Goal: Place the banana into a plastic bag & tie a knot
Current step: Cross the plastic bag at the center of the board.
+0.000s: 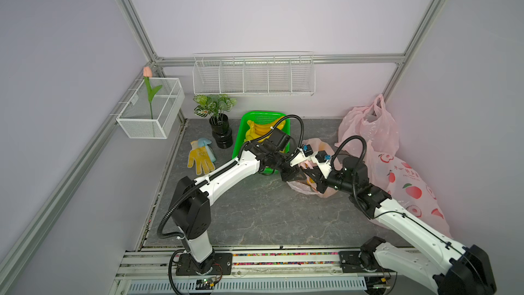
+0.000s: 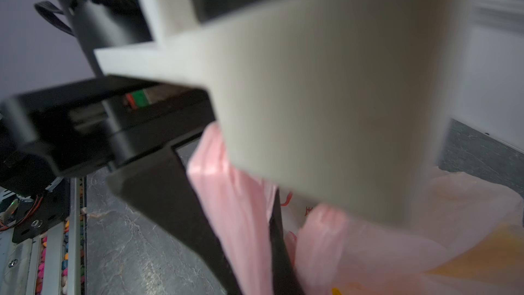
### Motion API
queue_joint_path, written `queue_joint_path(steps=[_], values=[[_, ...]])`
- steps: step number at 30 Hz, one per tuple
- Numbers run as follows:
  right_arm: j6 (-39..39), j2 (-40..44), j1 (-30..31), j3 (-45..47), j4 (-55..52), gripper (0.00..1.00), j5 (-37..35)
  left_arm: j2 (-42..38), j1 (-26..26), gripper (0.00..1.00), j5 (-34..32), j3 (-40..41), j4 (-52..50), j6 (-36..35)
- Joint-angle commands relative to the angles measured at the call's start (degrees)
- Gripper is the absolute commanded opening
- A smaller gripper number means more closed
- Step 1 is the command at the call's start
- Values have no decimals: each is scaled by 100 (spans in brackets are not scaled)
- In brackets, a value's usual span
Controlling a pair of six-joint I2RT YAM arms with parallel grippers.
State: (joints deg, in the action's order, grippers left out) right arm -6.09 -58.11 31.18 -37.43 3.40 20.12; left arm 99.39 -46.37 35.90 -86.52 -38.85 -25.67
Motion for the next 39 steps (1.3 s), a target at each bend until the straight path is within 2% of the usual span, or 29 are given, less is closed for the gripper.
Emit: queue_joint_path(steps=[1, 22, 28, 33, 37, 39], values=[[-226, -43, 106, -97, -197, 7, -170, -246, 93, 35, 197, 82, 115, -83], [-393, -174, 384, -117, -234, 6, -87, -312, 271, 34, 410, 181, 788, 460], [-333, -105, 415, -107, -221, 7, -177, -201, 275, 18, 427, 152, 765, 467], [-233, 12, 406, -161, -372, 15, -270, -293, 272, 13, 400, 312, 859, 468], [-8, 281, 383, -219, -658, 31, -390, -354, 269, 12, 334, 409, 879, 471], [147, 512, 373, -213, -796, 34, -439, -390, 284, 11, 308, 467, 912, 475]])
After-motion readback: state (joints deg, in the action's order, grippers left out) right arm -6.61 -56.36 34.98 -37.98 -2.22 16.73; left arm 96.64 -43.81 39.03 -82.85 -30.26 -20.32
